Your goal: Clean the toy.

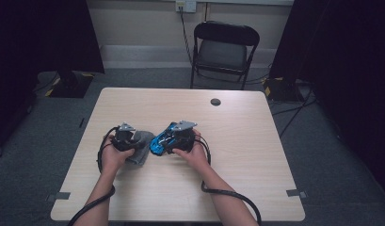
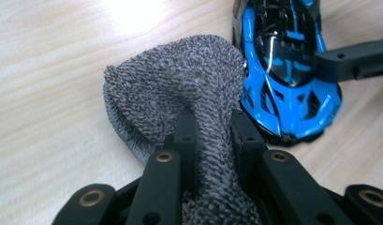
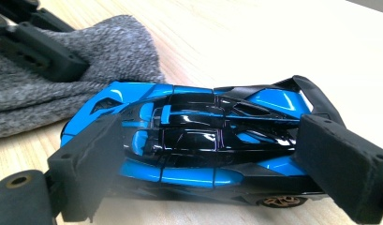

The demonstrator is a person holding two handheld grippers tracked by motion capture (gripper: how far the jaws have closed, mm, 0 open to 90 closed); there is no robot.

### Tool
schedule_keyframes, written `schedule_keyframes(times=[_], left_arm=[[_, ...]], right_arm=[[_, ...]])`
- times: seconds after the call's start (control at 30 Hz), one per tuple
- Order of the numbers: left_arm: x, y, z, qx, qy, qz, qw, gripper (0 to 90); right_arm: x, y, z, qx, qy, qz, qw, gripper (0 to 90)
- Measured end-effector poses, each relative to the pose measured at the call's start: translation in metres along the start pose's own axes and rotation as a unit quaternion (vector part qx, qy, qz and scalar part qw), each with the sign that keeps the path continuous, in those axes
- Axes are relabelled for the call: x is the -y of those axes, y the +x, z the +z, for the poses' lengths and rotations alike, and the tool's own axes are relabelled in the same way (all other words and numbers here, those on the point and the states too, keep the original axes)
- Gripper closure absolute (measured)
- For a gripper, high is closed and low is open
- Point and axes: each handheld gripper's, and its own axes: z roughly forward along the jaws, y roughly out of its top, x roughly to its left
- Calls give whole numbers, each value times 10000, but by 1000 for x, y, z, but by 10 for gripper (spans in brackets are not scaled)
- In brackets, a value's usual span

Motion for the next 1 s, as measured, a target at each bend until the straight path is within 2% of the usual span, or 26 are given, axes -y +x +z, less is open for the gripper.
schedule_keyframes(times=[0.3,0.5,0.6,0.67,0.77,0.83,1.0], left_arm=[[12,-3,-13,108,30,-69,9999,761],[21,-5,-25,306,158,-175,9993,762],[24,-4,-34,284,162,-142,9994,764],[24,-1,-40,253,77,-141,9996,763],[17,5,-48,176,-165,-206,9995,762],[14,6,-49,127,-207,-198,9995,761],[-11,16,-47,-38,-425,-230,9988,760]], right_arm=[[0,0,0,3,0,-1,10000,83],[0,0,0,4,2,1,10000,83],[0,0,0,10,-1,3,10000,83],[0,0,0,9,0,6,10000,83],[0,0,0,8,0,7,10000,84],[0,0,0,7,1,7,10000,83],[0,0,0,7,1,7,10000,83]])
